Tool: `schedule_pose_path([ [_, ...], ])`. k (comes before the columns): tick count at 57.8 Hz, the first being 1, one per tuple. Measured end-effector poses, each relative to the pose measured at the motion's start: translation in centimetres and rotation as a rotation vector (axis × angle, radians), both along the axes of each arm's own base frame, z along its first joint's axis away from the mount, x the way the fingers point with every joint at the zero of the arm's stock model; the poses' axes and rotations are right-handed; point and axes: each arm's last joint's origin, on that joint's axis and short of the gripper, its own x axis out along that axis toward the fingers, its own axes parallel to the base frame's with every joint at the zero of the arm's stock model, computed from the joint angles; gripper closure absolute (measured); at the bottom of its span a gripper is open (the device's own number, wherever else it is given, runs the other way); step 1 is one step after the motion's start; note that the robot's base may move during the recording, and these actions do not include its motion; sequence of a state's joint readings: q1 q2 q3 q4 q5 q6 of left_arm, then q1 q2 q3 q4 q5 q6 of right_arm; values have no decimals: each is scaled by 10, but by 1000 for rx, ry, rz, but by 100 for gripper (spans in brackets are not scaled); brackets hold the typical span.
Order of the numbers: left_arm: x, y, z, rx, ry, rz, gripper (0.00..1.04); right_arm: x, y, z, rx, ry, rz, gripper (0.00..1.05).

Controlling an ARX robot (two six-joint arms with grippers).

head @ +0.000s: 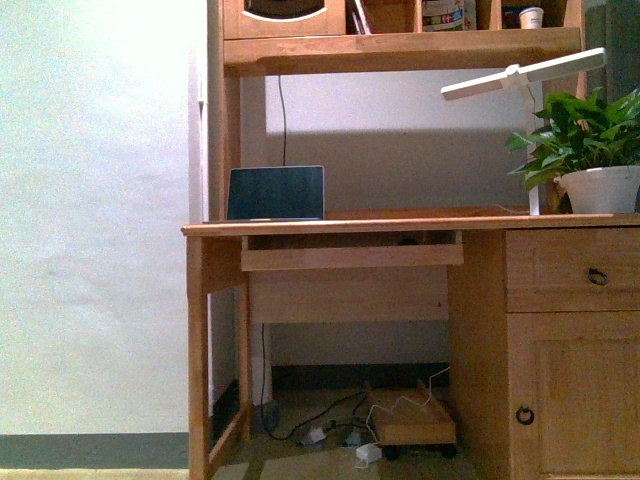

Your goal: Place mouse

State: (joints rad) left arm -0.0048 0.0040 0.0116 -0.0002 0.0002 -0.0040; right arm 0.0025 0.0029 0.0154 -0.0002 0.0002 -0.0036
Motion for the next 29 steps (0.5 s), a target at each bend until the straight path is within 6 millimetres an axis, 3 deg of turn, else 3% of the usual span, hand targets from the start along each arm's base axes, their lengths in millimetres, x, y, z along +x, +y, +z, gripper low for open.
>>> schedule_pose_path([
  [29,0,0,0,0,0,0,8,0,0,0,0,0,0,7],
])
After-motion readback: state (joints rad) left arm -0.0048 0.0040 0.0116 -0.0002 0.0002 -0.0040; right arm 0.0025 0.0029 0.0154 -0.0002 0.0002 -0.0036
